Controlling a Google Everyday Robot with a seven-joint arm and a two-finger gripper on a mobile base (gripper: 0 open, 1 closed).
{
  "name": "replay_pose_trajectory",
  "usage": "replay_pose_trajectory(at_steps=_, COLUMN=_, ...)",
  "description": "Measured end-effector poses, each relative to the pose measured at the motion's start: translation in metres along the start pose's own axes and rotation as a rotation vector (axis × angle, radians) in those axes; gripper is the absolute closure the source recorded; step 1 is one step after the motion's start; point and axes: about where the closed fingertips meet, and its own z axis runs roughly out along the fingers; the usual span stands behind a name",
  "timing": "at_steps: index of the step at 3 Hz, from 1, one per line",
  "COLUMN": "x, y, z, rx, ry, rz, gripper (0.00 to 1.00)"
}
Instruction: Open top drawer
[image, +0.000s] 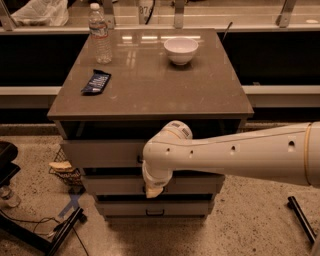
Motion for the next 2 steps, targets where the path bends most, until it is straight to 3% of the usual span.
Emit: replay_pose_trajectory(at_steps=2, x=0.0024, y=0.0079, z=-0.0053, rx=0.012, ry=-0.005, rz=0.004, gripper=0.95)
